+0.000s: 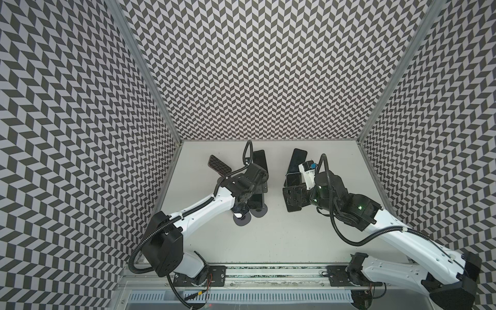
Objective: Remove the phone from the phone stand
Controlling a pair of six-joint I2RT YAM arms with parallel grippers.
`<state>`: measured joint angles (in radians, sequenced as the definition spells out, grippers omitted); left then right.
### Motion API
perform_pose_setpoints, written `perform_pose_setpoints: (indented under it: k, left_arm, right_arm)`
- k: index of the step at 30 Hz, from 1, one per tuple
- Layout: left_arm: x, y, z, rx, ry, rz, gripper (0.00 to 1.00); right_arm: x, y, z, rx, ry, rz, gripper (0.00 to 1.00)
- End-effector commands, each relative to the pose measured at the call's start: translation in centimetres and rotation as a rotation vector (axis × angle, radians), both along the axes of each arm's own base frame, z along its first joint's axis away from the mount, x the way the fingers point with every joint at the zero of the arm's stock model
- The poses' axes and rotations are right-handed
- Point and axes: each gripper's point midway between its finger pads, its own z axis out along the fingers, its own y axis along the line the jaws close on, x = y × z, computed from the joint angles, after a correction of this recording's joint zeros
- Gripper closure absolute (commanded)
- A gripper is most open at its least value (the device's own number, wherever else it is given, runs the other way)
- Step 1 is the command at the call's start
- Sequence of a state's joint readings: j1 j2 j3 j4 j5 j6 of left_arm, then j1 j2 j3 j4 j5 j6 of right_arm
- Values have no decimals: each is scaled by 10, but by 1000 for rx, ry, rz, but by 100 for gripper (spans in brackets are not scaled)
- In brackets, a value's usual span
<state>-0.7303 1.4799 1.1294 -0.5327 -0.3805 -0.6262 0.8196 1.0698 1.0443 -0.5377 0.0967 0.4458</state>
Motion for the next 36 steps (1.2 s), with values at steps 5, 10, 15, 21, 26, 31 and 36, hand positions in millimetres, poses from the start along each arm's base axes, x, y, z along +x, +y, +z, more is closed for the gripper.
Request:
perform_pose_setpoints:
  k: [5, 10, 15, 21, 26, 31, 36]
  left_arm:
    - [6, -2, -4, -14, -7, 27, 2]
    - [7, -4, -11, -13, 8, 22, 3]
    - [7, -4, -15, -8, 15, 22, 4]
    - [9, -6, -18, -6, 16, 22, 6]
    - [9, -9, -21, -23, 26, 26, 8]
    - [10, -9, -23, -24, 30, 31, 9]
    - [10, -6, -24, -20, 27, 45, 13]
  right_arm:
    - [3, 0, 11, 36, -37, -9, 15]
    - [4, 0, 11, 36, -38, -11, 15]
    - [3, -1, 10, 32, -36, -11, 15]
    - [4, -1, 10, 28, -38, -13, 15]
    - [4, -3, 11, 27, -43, -21, 15]
    - [4, -5, 12, 26, -46, -25, 15]
    - [4, -5, 12, 28, -47, -26, 15]
